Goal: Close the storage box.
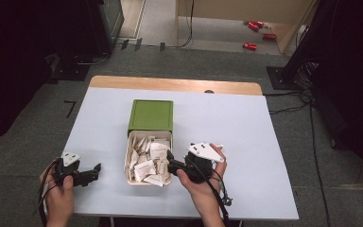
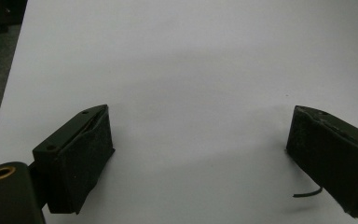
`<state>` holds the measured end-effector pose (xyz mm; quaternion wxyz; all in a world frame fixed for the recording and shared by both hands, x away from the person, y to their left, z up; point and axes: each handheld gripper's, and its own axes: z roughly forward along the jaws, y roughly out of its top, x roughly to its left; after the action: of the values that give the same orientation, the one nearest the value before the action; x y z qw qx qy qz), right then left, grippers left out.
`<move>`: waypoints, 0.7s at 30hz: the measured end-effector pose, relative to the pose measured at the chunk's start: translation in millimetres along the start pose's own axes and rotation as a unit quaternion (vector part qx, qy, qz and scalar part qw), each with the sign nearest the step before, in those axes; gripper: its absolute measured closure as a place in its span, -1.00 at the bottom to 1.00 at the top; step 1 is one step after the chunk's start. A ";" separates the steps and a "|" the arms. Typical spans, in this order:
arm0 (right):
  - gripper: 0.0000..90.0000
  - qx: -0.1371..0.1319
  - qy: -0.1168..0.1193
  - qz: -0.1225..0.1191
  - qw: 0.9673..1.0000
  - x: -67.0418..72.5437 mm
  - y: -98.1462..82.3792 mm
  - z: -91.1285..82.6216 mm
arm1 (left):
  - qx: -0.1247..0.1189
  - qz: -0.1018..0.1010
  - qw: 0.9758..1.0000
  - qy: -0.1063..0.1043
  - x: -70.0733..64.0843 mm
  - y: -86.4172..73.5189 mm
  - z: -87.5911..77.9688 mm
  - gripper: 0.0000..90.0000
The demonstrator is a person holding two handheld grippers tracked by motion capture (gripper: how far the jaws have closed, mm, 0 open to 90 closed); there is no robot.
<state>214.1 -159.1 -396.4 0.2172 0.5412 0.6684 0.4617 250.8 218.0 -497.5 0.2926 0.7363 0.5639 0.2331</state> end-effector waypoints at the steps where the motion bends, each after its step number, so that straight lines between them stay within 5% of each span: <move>1: -0.50 0.005 -0.001 -0.003 1.000 3.7 -3.3 2.7 | -0.001 -0.001 1.000 0.000 -0.1 0.0 0.1 -0.84; 18: -0.12 0.039 0.003 -0.002 0.999 20.6 -41.7 19.1 | -0.001 -0.001 1.000 0.000 -0.1 0.0 0.1 -0.83; 21: -0.03 0.038 -0.010 0.004 0.999 22.6 -50.3 21.0 | -0.001 -0.001 1.000 0.000 -0.1 0.0 0.0 -0.84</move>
<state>197.2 -129.6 -444.6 0.2015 0.5566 0.6809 0.4312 250.8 217.9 -497.6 0.2931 0.7357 0.5643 0.2334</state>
